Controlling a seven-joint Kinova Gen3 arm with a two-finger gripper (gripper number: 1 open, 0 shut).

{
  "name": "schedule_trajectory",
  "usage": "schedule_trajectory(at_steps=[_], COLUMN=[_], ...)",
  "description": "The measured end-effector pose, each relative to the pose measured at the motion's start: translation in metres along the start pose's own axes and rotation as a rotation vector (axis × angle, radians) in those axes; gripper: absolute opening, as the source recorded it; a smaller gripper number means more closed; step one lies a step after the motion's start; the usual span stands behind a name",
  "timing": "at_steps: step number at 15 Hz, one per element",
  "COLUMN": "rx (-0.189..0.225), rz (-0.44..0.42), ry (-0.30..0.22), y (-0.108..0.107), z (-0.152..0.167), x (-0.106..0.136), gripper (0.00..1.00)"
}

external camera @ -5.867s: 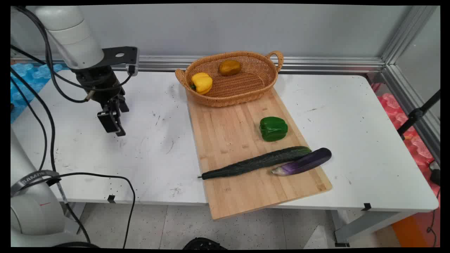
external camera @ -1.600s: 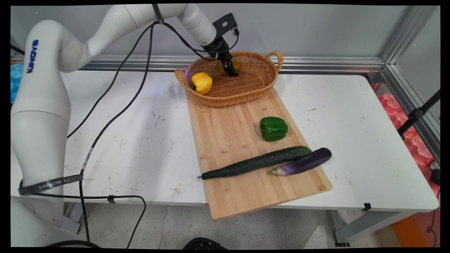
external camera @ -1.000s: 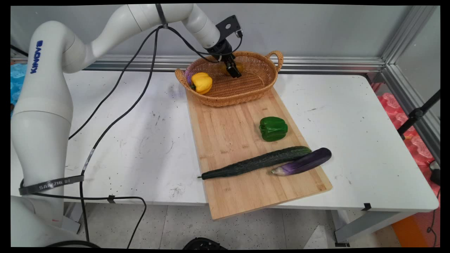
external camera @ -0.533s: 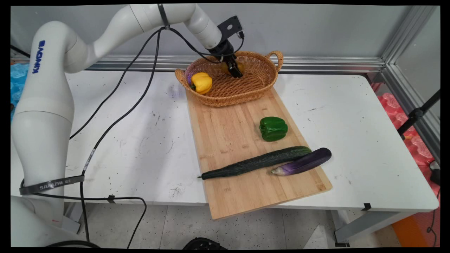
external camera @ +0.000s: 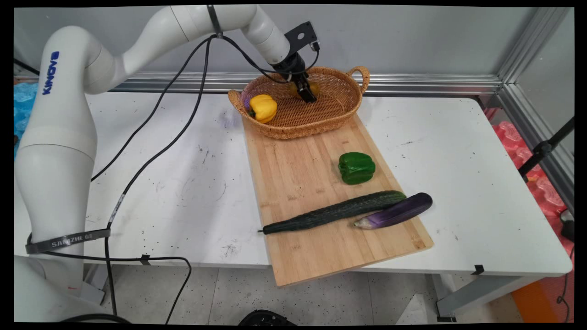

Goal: Pick up the potato from the vegetable basket

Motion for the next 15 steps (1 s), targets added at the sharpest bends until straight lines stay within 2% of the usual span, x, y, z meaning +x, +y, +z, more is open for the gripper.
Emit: schedule_trajectory(at_steps=[15], rx=[-0.005], rz=[0.080], ry=[-0.023], y=[-0.0038], z=[0.0019], x=[0.0019], gripper=[1.00])
